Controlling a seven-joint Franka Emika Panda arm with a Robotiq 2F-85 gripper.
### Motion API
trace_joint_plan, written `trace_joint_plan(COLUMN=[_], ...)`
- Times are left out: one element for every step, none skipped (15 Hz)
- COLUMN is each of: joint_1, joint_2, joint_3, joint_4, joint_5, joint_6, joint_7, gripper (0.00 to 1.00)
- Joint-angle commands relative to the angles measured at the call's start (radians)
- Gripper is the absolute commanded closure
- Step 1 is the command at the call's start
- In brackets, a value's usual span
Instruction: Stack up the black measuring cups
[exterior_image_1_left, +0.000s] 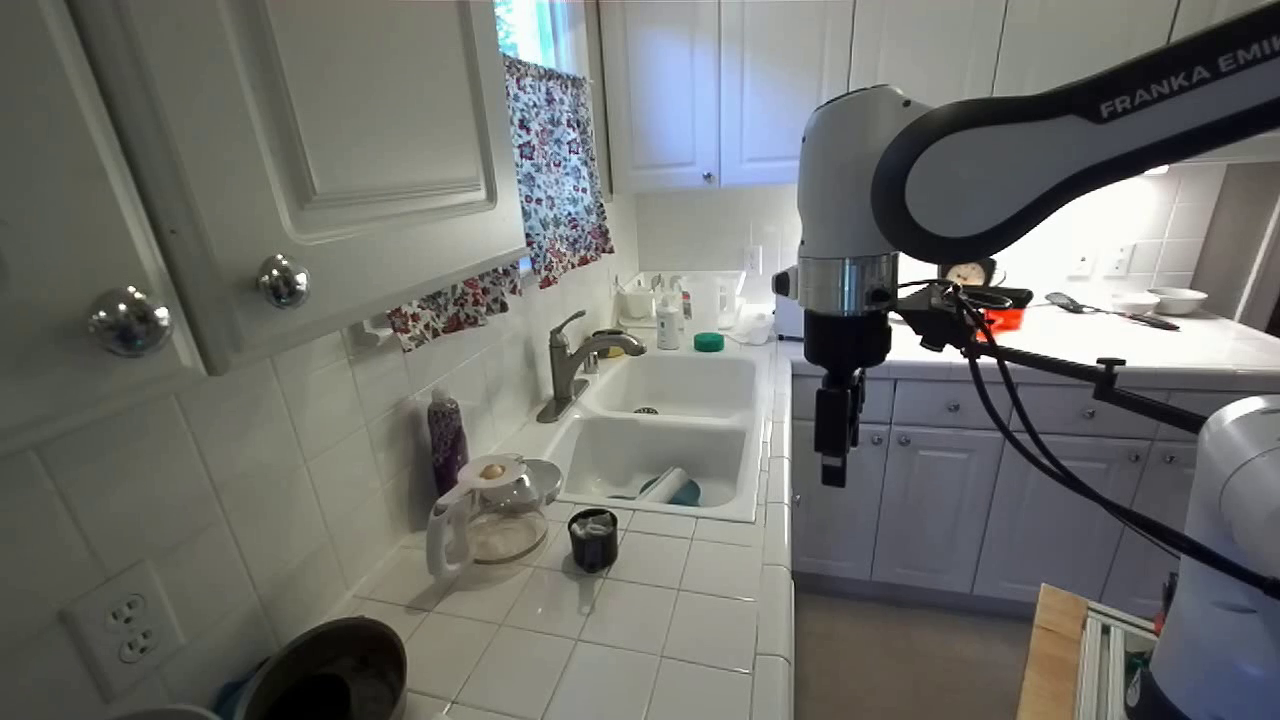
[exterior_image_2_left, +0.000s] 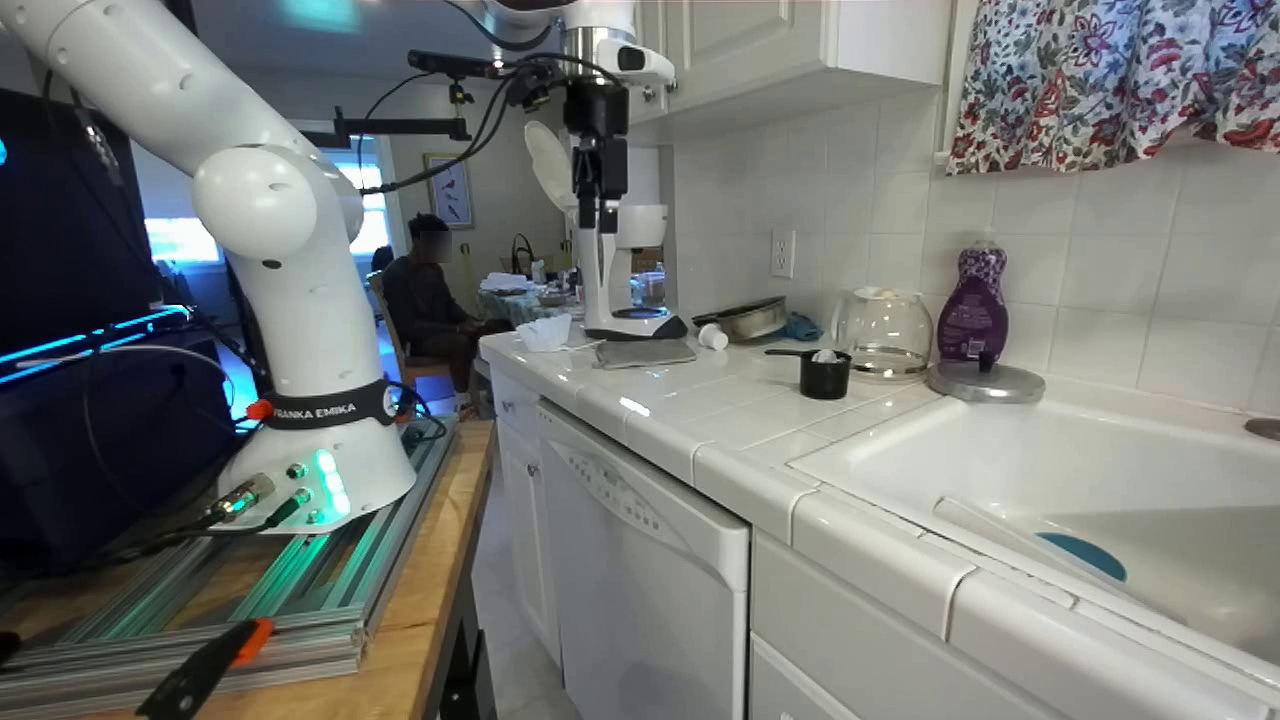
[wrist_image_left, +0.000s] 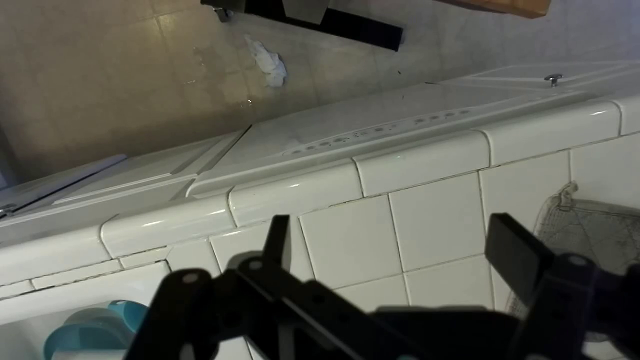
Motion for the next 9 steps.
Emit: trace_joint_plan(joint_1=[0.009, 0.016, 0.028, 0.038, 0.054, 0.065, 0.08, 0.086, 0.097], joint_2=[0.02, 0.035, 0.051, 0.067, 0.092, 0.117, 0.149, 0.179, 0.223], joint_3=[0.01, 0.025, 0.033, 0.044, 0.058, 0.072, 0.087, 0.104, 0.119], joint_4=[0.006, 0.005, 0.004, 0.004, 0.004, 0.008, 0.01, 0.016, 0.024], joint_5=[0.026, 0.029, 0.038, 0.044, 0.053, 0.057, 0.067, 0.064, 0.068], joint_6=[0.022, 0.057, 0.09, 0.129, 0.179, 0.219, 0.273, 0.323, 0.382], joint_7=[-0.005, 0.008, 0.008, 0.013, 0.012, 0.015, 0.018, 0.028, 0.038], gripper=[0.0, 0.0, 0.0, 0.0, 0.0, 0.0, 0.0, 0.0, 0.0])
